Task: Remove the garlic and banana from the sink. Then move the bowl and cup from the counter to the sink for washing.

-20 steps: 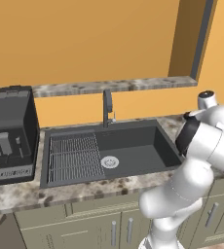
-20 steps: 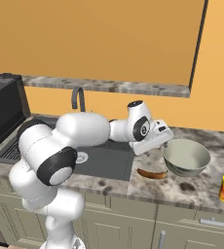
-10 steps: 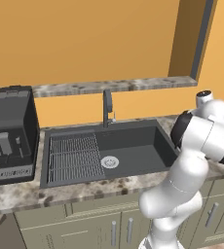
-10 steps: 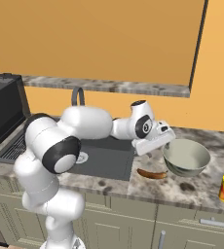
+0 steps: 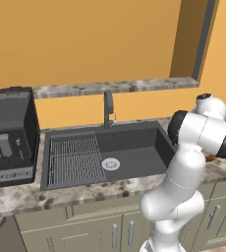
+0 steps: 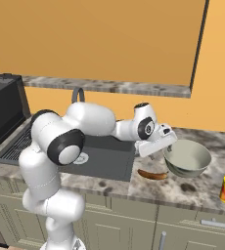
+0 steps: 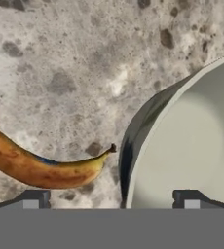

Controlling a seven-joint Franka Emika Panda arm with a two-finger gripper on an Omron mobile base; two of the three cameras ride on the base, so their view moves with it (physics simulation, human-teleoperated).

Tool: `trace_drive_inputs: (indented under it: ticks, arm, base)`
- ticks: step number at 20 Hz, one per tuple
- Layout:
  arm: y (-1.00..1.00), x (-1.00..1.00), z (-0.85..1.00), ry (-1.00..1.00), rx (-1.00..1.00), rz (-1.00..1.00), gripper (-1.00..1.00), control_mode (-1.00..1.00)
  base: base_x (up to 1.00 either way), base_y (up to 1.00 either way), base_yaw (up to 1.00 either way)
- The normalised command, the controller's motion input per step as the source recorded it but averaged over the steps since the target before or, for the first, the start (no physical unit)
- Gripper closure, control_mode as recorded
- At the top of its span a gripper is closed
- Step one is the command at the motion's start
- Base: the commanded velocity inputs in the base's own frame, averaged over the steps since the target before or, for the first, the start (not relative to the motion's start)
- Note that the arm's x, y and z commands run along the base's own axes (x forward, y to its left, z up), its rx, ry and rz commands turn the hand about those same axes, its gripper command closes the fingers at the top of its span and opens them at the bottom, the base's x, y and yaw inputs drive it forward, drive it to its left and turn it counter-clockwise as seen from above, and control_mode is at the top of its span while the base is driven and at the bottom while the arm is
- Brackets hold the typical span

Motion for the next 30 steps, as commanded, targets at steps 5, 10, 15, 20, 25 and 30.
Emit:
trace_drive_inputs:
  ticks: [5,10,15,20,25,30]
  arm:
    - [-0.1,0.1,-0.16,0.02,0.0,0.0,-1.0,-1.0]
    - [-0.14,0.15,-0.11,0.01,0.0,0.0,-1.0,-1.0]
    - [-0.13,0.16,-0.09,0.01,0.0,0.0,-1.0,-1.0]
    - [-0.05,0.05,-0.1,0.0,0.0,0.0,-1.0,-1.0]
    - [0.0,0.0,-0.07,0.0,0.0,-0.01,1.0,-1.0]
    - [0.0,0.0,-0.05,0.0,0.0,-0.02,1.0,-1.0]
  base:
    - [0.0,0.0,0.0]
    - [0.0,0.0,0.0]
    - [0.0,0.0,0.0]
    - [0.0,0.0,0.0]
    - [0.0,0.0,0.0]
    - [0.0,0.0,0.0]
